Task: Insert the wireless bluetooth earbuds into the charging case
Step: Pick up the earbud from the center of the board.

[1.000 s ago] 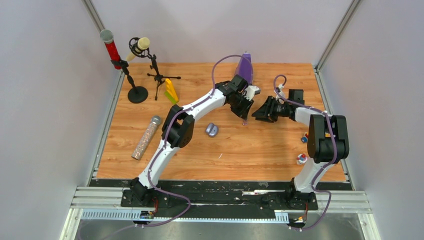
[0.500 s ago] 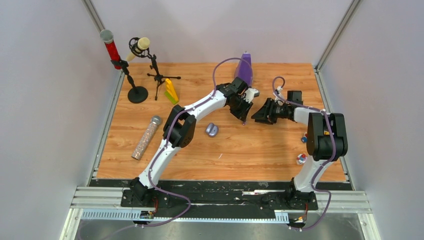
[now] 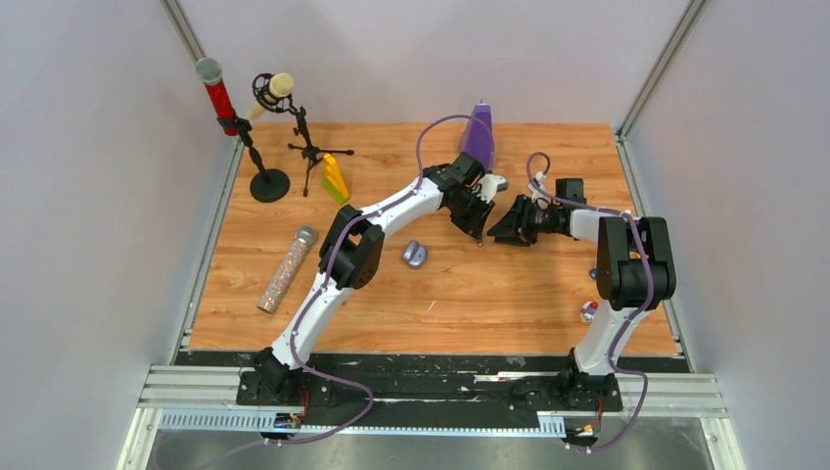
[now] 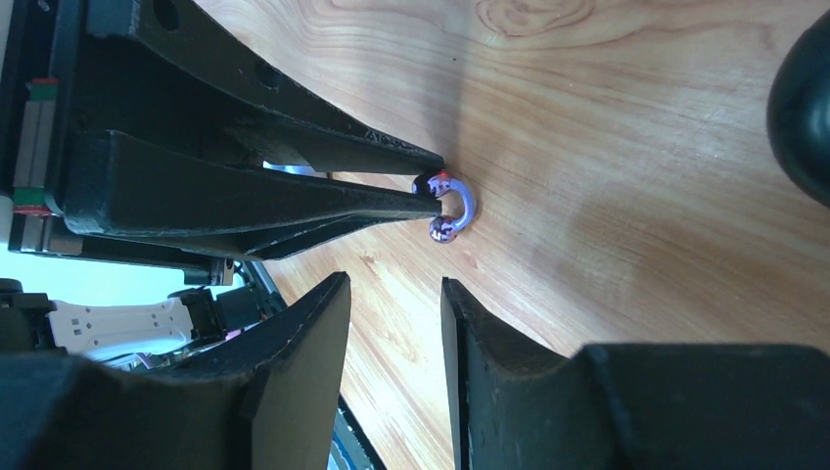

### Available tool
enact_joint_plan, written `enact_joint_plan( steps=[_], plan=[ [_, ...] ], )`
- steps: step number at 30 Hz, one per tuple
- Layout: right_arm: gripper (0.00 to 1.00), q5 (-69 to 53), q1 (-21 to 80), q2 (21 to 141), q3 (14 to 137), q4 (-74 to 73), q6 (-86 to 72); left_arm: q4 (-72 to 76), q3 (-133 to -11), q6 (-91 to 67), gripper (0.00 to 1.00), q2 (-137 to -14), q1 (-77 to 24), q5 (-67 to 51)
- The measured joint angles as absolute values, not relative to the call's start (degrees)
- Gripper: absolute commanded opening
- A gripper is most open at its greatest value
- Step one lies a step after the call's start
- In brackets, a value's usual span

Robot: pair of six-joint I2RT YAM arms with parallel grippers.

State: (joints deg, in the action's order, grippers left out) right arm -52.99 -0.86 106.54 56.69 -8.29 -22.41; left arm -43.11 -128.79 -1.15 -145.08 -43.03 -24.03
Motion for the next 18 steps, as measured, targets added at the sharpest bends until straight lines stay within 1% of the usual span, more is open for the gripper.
enact_joint_plan(
  steps=[4, 11, 18],
  plan=[
    [0.40, -53.0, -0.9, 106.5, 56.7, -8.3, -22.4, -42.2, -128.1, -1.0, 0.26, -145.0, -43.0, -25.6],
    [0.40, -53.0, -0.9, 106.5, 56.7, -8.9, -22.2, -41.3, -126.6, -1.0, 0.22, -144.3, -42.7, -27.0],
    [0.41, -53.0, -0.9, 106.6, 57.1, -9.4, -22.1, -41.1, -125.6, -1.0, 0.21, -143.8, -42.6, -27.2]
  ],
)
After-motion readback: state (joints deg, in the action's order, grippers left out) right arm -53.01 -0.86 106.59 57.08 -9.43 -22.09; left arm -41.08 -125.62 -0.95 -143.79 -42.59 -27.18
